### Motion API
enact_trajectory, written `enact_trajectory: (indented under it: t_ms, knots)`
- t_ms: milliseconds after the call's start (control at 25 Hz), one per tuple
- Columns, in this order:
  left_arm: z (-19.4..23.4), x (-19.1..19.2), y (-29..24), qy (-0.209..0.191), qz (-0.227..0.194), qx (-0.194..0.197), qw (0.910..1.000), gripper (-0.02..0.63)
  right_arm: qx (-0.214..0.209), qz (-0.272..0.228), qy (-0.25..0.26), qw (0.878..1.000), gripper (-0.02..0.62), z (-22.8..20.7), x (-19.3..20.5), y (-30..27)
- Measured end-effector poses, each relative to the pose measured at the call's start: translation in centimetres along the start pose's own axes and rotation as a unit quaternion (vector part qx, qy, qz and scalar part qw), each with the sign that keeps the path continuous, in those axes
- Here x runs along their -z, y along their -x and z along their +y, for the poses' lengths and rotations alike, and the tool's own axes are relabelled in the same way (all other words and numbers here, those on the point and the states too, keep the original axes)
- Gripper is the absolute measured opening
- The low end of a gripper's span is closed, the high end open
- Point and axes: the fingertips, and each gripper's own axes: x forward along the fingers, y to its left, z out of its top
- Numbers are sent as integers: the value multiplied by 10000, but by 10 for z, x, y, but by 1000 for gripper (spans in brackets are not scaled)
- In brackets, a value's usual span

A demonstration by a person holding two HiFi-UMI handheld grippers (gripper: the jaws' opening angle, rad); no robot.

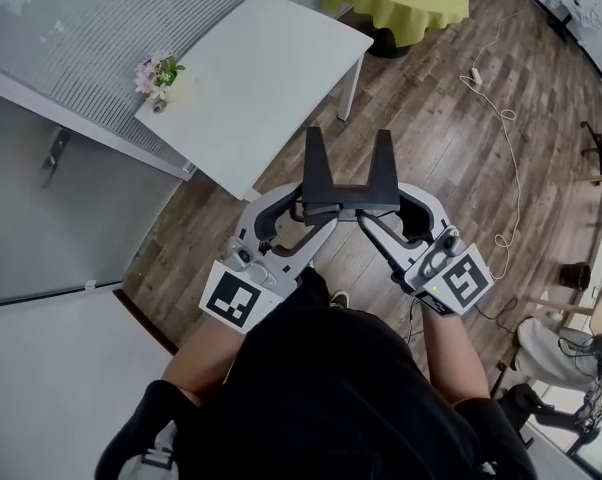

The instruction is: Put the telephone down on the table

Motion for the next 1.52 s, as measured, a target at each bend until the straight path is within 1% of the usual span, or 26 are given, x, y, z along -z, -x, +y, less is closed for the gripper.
enact_trajectory:
  t_ms: [200, 320, 400, 560, 800, 880, 1040, 1280, 1520]
  knots:
    - [36, 2, -4, 41, -49, 83, 9999, 215, 87, 14, -5, 10000, 218, -13, 2, -33]
    - [66, 4, -11, 95, -81, 153, 9998, 215, 172, 22, -7, 9998, 218, -28, 4, -59]
    - [79, 4, -15, 93, -80, 202, 9997, 215, 202, -13, -31, 9998, 218, -35, 3, -69]
    - [89, 0, -23, 29, -107, 253, 9996, 215, 204, -32, -63, 9998, 218, -44, 0, -76]
    - [92, 0, -25, 58, -137, 175, 9997, 215, 140, -51, -76, 9999, 218, -47, 0, -79]
    - [97, 1, -30, 40, -134, 118, 9998, 215, 71, -68, -106, 9999, 218, -54, 1, -82]
    - [130, 1, -67, 30, -151, -65, 9999, 215, -102, -61, -161, 9998, 218, -100, -2, -105]
    - [158, 3, -105, 16, -97, -441, 9990, 215, -491, 6, -165, 9987, 218, -149, -7, -124]
    - [179, 1, -148, 4, -56, -930, 9956, 213, -968, 60, -191, 9951, 218, -199, -15, -138]
